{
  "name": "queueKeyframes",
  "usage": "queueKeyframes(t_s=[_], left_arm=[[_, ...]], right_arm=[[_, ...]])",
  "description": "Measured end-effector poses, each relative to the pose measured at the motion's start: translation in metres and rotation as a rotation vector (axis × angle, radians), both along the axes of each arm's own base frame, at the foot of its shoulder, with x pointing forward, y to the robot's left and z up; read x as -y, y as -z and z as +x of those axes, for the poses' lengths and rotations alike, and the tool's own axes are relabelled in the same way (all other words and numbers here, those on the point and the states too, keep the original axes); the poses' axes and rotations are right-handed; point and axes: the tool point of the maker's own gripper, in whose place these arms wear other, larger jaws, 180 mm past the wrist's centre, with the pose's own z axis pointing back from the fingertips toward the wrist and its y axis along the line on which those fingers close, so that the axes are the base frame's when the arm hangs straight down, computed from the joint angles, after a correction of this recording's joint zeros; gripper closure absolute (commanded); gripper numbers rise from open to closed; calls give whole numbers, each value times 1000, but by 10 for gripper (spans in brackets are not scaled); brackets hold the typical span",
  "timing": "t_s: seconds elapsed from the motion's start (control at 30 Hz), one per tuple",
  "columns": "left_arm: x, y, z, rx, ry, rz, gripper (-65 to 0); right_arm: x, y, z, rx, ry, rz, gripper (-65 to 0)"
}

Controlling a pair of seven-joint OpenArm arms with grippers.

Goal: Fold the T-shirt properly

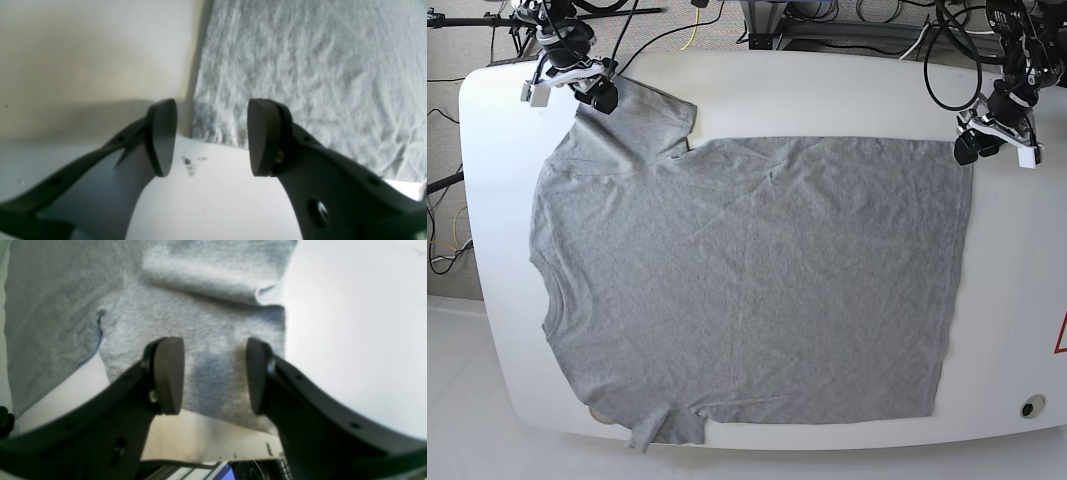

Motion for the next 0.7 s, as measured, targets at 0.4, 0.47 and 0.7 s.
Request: queueKeyframes(t_s=[0.4,0.47,0.7], left_arm=[[5,3,-1,-5,2,-11,-319],[6,3,-1,-7,3,-13,-319],[10,4,-1,-2,15,-18,-309]], right_arm=[[-3,1,-1,-5,-11,3,-294],[-3,1,-1,-5,-13,3,-294],[-4,2,-1,-7,-14,3,-286]])
